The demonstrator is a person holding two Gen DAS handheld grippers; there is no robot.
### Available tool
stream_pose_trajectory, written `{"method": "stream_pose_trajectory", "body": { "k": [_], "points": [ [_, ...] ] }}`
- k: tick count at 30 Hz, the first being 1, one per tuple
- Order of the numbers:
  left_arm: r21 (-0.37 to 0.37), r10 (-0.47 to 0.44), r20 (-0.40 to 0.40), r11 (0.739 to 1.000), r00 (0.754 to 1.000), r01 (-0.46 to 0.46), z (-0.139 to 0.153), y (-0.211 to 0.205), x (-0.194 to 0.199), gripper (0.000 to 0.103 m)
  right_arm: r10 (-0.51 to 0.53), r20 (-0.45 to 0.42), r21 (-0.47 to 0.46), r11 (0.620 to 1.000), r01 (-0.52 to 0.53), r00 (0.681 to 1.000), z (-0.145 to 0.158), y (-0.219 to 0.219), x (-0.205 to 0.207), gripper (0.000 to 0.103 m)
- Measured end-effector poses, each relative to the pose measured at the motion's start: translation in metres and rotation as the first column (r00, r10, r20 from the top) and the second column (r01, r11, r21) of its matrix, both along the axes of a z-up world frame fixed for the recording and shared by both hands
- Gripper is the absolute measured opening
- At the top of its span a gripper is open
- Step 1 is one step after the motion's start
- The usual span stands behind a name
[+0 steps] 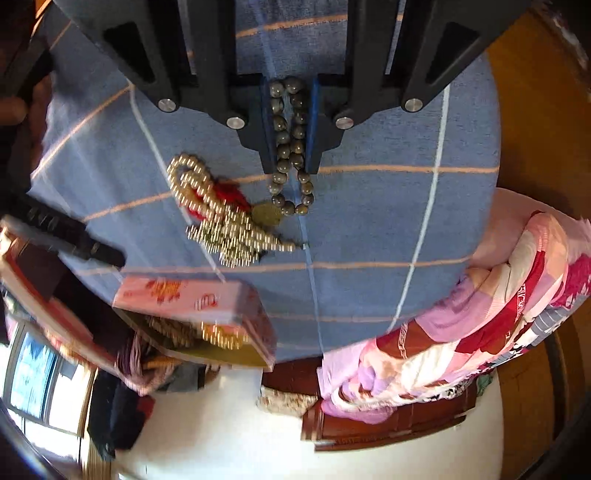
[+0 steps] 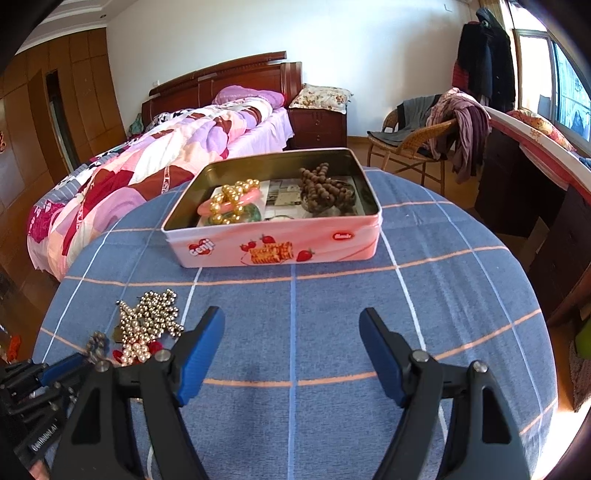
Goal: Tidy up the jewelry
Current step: 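Grasp the grey stone bead bracelet with the left tool, then grasp the silver bead strand with the right tool while the left tool lifts the grey bracelet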
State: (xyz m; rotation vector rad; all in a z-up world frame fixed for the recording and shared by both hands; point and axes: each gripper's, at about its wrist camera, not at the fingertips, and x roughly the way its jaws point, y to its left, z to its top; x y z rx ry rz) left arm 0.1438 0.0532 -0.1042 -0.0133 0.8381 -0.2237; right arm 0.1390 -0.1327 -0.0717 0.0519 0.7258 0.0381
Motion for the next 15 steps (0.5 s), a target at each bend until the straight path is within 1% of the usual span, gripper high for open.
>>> {"method": "stream_pose_trajectory", "body": {
  "k": [2,4,6,8,9,12,13,14,15],
  "points": [
    [-0.025,0.004,0.039,1.000,0.999,-0.003,0.010,0.004,-0.002,0.015,0.034,-0.016,0.022,0.999,-0.034,0.999,-0.002,0.005,0.001,0.067],
    [-0.040,0.007,0.067,0.999,0.998,-0.005,0.020,0.007,-0.004,0.015,0.092,-0.041,0.080,0.993,-0.088,0.995,-0.004,0.013,0.005,0.066],
    [-0.051,0.010,0.086,0.999,0.996,-0.006,0.027,0.011,-0.004,0.015,0.158,-0.066,0.152,0.977,-0.147,0.985,-0.007,0.020,0.010,0.066],
    [-0.051,0.015,0.101,0.999,0.995,-0.010,0.032,0.012,-0.006,0.015,0.218,-0.090,0.195,0.961,-0.198,0.972,-0.009,0.031,0.018,0.066],
    [-0.048,0.019,0.106,0.999,0.994,-0.014,0.034,0.013,-0.006,0.015,0.236,-0.101,0.198,0.957,-0.213,0.966,-0.011,0.039,0.023,0.066],
    [-0.057,0.031,0.105,0.998,0.994,-0.026,0.036,0.018,-0.005,0.015,0.246,-0.128,0.140,0.964,-0.228,0.961,-0.014,0.058,0.037,0.066],
    [-0.059,0.035,0.102,0.998,0.994,-0.029,0.036,0.018,-0.006,0.015,0.251,-0.148,0.120,0.965,-0.235,0.957,-0.017,0.065,0.043,0.064],
    [-0.057,0.041,0.101,0.998,0.994,-0.035,0.036,0.019,-0.006,0.015,0.262,-0.160,0.118,0.962,-0.245,0.952,-0.020,0.069,0.046,0.053],
    [-0.054,0.044,0.100,0.998,0.994,-0.039,0.036,0.020,-0.006,0.015,0.273,-0.167,0.110,0.960,-0.257,0.947,-0.022,0.075,0.050,0.047]
  ]
}}
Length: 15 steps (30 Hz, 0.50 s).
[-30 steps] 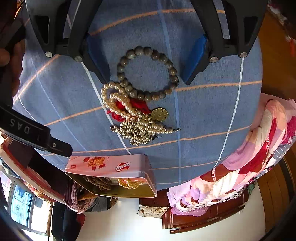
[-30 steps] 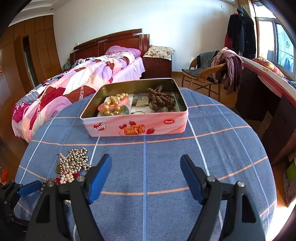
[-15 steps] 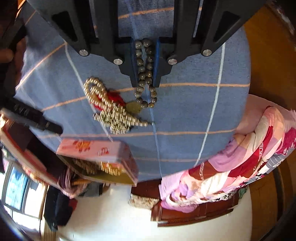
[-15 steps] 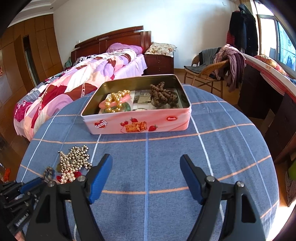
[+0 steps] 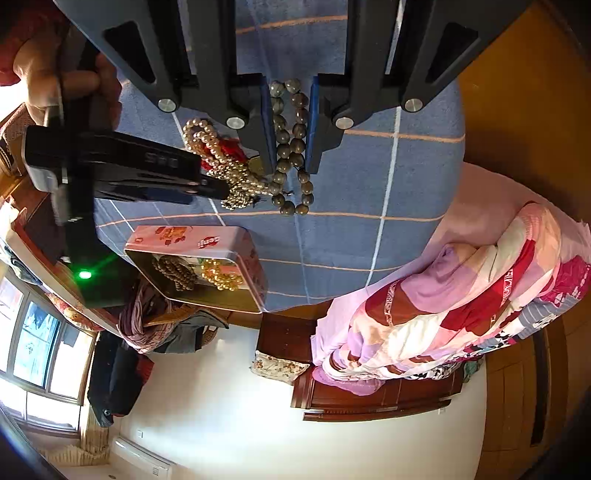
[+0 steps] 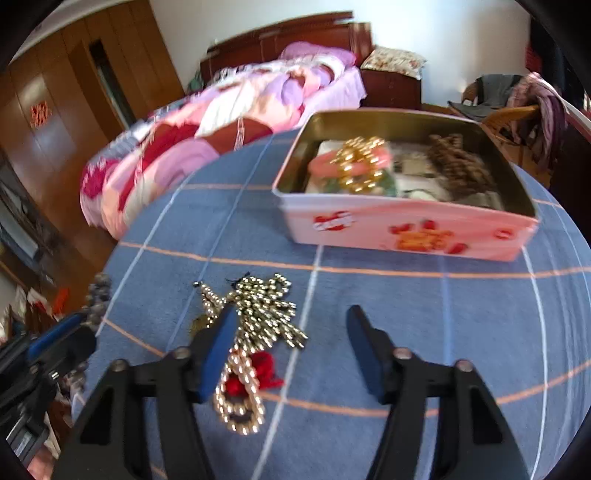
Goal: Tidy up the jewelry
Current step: 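Grasp the silver bead strand with the right tool while the left tool lifts the grey bracelet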
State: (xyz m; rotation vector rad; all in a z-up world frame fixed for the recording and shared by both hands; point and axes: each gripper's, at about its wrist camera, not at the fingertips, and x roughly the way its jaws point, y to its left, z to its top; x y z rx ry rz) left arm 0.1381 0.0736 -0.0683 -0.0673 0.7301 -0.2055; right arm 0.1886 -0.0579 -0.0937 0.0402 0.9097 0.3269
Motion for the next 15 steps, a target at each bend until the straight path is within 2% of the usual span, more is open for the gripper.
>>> {"method": "stream_pose_trajectory", "body": {
  "k": [3,6,8,10,11,12,15],
  "points": [
    [-0.002,0.008,-0.003,1.000,1.000,-0.008,-0.001,0.002,-0.001,0.015,0.017,0.029,-0.074,0.997,-0.014,0.999,-0.001,0.012,0.000,0.046],
    [-0.006,0.013,-0.008,1.000,1.000,-0.013,-0.002,0.004,0.000,0.015,0.045,0.029,-0.084,0.996,-0.042,0.999,-0.002,0.016,-0.002,0.046],
    [-0.009,0.015,-0.008,1.000,1.000,-0.015,-0.002,0.004,0.000,0.015,0.062,0.048,-0.131,0.990,-0.055,0.997,-0.003,0.019,-0.006,0.046],
    [-0.012,0.013,-0.008,1.000,1.000,-0.013,-0.002,0.003,-0.002,0.015,0.075,0.055,-0.161,0.985,-0.065,0.996,-0.004,0.022,-0.008,0.033],
    [-0.013,0.013,-0.008,1.000,1.000,-0.013,-0.001,0.003,-0.002,0.015,0.079,0.055,-0.176,0.982,-0.068,0.995,-0.004,0.023,-0.009,0.020],
    [-0.014,0.014,-0.007,1.000,1.000,-0.014,-0.001,0.003,-0.002,0.015,0.078,0.051,-0.168,0.983,-0.069,0.996,-0.003,0.021,-0.009,0.018],
    [-0.025,0.014,-0.003,1.000,1.000,-0.014,0.000,0.005,-0.003,0.015,0.051,0.041,-0.053,0.997,-0.049,0.998,0.002,0.005,-0.010,0.014]
  ]
}}
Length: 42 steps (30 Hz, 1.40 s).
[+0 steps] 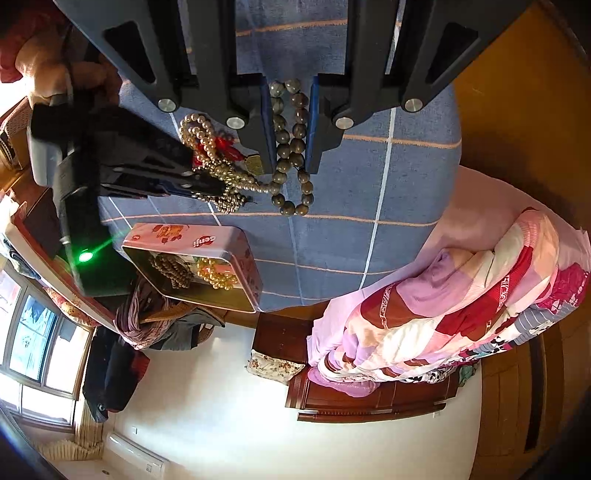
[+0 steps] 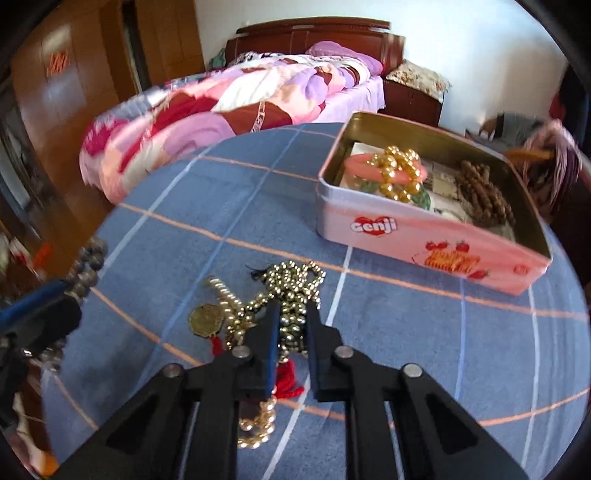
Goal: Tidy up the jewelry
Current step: 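Grasp the silver bead strand with the right tool while the left tool lifts the grey bracelet, then carry the grey bracelet with the left tool into the tin while the right tool carries the silver beads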
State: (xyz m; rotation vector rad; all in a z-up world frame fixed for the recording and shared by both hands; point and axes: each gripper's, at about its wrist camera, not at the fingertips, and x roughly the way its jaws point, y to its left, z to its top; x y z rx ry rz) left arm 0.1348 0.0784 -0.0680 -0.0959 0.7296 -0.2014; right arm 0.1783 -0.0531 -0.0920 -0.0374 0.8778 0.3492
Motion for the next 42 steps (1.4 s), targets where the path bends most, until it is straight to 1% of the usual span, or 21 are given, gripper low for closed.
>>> {"method": "stream_pose_trajectory", "body": {
  "k": [1,5,7,12,17,23,26,28,32,37,42],
  "points": [
    [-0.003,0.000,0.001,1.000,1.000,0.000,0.000,0.001,0.000,0.015,-0.012,0.005,0.050,0.999,0.011,1.000,0.004,-0.008,-0.002,0.014],
    [-0.006,0.000,0.000,1.000,1.000,0.000,0.000,0.001,0.000,0.015,-0.046,0.032,0.155,0.987,0.041,0.998,0.021,-0.026,-0.010,0.014],
    [-0.011,-0.005,-0.001,1.000,1.000,0.005,0.000,0.001,0.000,0.015,-0.063,0.046,0.190,0.980,0.053,0.997,0.030,-0.035,-0.015,0.014],
    [-0.010,-0.015,0.002,1.000,1.000,0.015,-0.001,-0.004,-0.001,0.015,-0.116,0.090,0.218,0.971,0.095,0.989,0.047,-0.052,-0.024,0.013],
    [-0.007,-0.032,0.003,0.999,0.999,0.032,0.000,-0.013,-0.001,0.015,-0.164,0.138,0.215,0.968,0.132,0.977,0.059,-0.069,-0.031,0.014],
    [0.002,-0.079,-0.003,0.997,0.997,0.079,-0.003,-0.030,0.001,0.015,-0.211,0.143,0.245,0.954,0.172,0.967,0.059,-0.091,-0.032,0.013],
    [0.012,-0.099,-0.009,0.995,0.995,0.100,-0.005,-0.041,0.003,0.015,-0.240,0.153,0.226,0.953,0.202,0.959,0.058,-0.099,-0.032,0.013],
    [0.008,-0.110,-0.017,0.994,0.994,0.110,-0.007,-0.046,0.006,0.015,-0.263,0.160,0.194,0.953,0.231,0.951,0.057,-0.103,-0.030,0.014],
    [0.031,-0.135,-0.017,0.990,0.991,0.136,-0.008,-0.059,0.014,0.015,-0.279,0.149,0.187,0.950,0.250,0.949,0.055,-0.112,-0.021,0.013],
    [0.025,-0.146,0.013,0.989,0.989,0.146,0.003,-0.069,0.034,0.015,-0.271,0.210,0.142,0.959,0.245,0.940,0.073,-0.117,-0.009,0.013],
    [0.019,-0.151,0.076,0.988,0.986,0.150,0.023,-0.082,0.061,0.015,-0.260,0.265,0.139,0.963,0.230,0.929,0.093,-0.120,0.006,0.014]
  ]
}}
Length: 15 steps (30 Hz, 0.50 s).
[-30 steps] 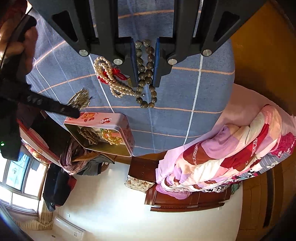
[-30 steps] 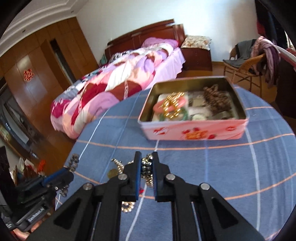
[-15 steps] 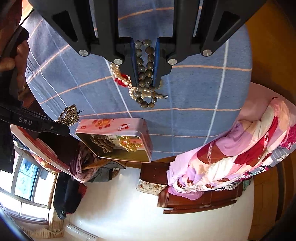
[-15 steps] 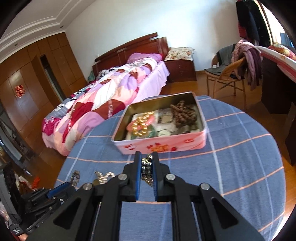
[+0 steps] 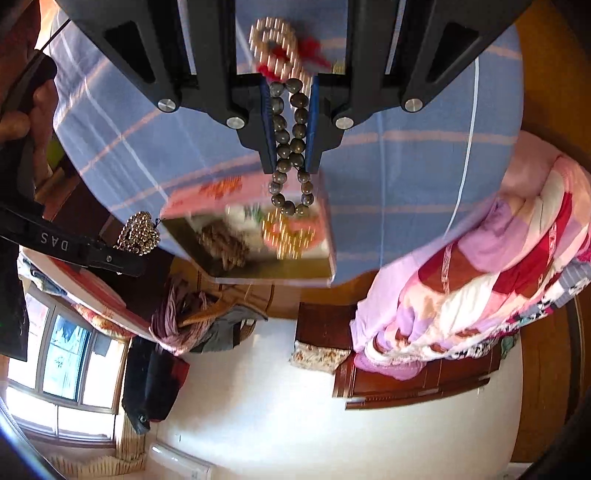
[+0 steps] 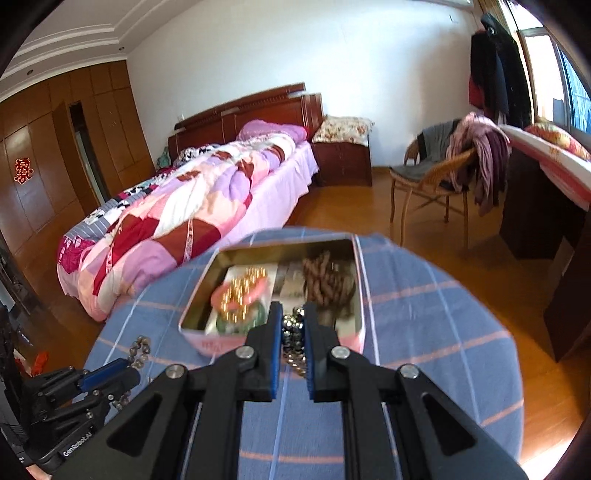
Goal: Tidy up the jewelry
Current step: 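Carry the grey bracelet with the left tool into the tin while the right tool carries the silver beads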
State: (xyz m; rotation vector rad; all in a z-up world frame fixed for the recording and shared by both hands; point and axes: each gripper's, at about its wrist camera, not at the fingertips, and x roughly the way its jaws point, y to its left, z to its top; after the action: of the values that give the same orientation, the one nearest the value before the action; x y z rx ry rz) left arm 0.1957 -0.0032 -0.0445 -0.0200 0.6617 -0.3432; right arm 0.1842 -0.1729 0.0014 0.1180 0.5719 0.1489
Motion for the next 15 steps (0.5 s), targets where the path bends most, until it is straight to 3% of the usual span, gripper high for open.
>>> {"method": "stream_pose_trajectory", "body": {
  "k": [6,12,15],
  "points": [
    [-0.033,-0.010,0.034,0.999,0.999,0.011,0.010,-0.018,0.038,0.015,-0.012,0.051,0.004,1.000,0.011,0.999,0.011,0.003,0.024,0.014],
    [-0.045,-0.004,0.029,0.999,1.000,0.005,0.002,-0.036,0.072,0.015,-0.017,0.061,-0.008,1.000,0.018,0.998,0.000,0.013,0.045,0.014],
    [-0.017,0.015,0.020,1.000,1.000,-0.015,-0.005,-0.045,0.090,0.015,-0.038,0.057,-0.028,0.999,0.040,0.998,-0.009,0.015,0.056,0.014]
  ]
}}
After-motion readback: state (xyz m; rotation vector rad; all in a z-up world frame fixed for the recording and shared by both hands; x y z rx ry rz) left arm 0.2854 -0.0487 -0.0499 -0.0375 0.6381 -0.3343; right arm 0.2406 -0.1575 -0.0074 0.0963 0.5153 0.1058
